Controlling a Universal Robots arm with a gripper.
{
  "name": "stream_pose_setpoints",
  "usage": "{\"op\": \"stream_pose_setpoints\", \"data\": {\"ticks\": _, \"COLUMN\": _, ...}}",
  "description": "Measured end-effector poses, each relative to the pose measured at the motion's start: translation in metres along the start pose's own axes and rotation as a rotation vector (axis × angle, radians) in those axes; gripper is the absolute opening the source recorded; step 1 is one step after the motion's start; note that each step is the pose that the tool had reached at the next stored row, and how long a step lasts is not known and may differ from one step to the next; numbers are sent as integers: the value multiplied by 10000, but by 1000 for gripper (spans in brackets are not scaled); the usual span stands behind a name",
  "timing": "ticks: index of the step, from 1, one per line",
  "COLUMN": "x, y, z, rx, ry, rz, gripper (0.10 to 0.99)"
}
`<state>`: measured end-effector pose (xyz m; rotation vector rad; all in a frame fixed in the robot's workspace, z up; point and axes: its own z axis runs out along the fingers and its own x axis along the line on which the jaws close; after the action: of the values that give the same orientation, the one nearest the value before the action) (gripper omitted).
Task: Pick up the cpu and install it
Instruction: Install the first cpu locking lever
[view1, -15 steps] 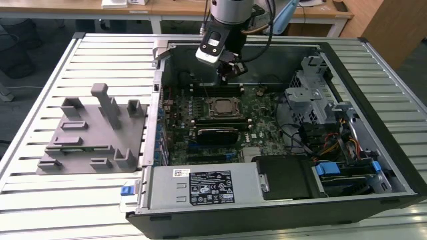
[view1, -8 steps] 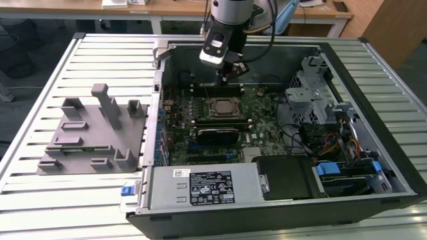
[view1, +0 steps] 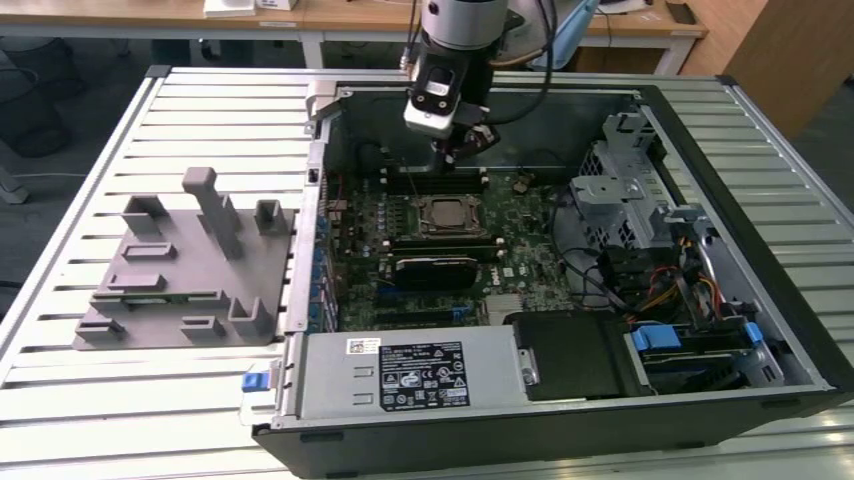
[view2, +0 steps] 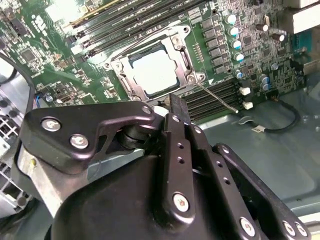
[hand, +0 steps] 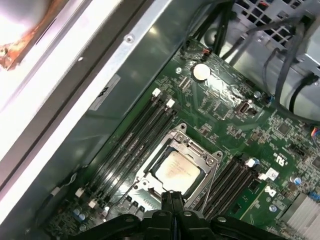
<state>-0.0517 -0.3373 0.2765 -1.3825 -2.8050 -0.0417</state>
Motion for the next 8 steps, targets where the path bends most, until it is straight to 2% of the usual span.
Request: {"op": "stream_pose_setpoints", "data": {"ticks": 8, "x": -1, "y": 0, "z": 9, "rx": 33, "ry": 26, "rz": -1450, "gripper": 106}}
